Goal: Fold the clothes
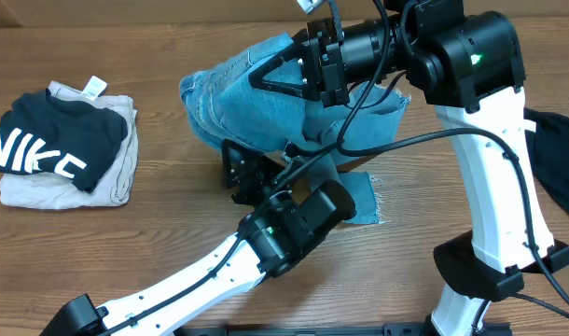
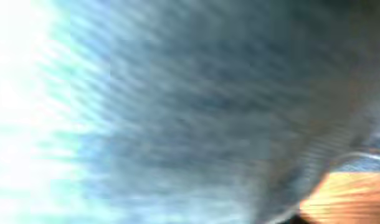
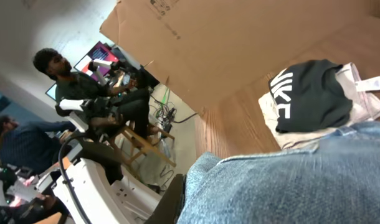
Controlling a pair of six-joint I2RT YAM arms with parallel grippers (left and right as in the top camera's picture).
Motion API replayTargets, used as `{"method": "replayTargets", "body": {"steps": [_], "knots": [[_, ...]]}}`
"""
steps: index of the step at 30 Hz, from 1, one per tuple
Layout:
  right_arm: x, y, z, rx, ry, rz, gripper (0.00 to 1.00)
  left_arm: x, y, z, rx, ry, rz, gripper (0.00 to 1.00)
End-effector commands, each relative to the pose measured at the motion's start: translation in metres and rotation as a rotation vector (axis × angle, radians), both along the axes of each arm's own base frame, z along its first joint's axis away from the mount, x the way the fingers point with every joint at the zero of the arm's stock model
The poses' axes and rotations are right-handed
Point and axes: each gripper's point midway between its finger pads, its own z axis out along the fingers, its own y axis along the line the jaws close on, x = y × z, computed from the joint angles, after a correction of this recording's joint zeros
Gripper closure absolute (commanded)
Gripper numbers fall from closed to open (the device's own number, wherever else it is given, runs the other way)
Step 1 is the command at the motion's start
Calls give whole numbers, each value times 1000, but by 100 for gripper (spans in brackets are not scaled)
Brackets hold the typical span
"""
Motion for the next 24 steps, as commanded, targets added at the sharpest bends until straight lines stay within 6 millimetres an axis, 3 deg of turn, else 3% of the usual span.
{"method": "replayTargets", "body": {"steps": [1, 4, 8, 11, 15, 19, 21, 24], "knots": [[-8, -9, 15, -17, -59, -64, 96, -5, 6, 20, -7, -66, 39, 80], [14, -16, -9, -140, -58, -204, 96, -8, 11, 36, -61, -101, 41, 96], [45, -36, -39, -318, -77, -408, 89, -14, 22, 65, -116, -138, 45, 96], [78, -76, -72, -559, -114, -655, 80, -24, 50, 106, -180, -187, 81, 96], [96, -116, -102, -786, -125, -817, 76, -42, 98, 153, -266, -264, 153, 96], [101, -120, -130, -876, -80, -806, 54, -58, 140, 177, -253, -277, 239, 96], [103, -120, -156, -938, -28, -774, 24, -63, 157, 182, -251, -289, 290, 96], [101, -121, -195, -1030, 51, -723, 20, -66, 170, 182, -247, -298, 340, 96]]}}
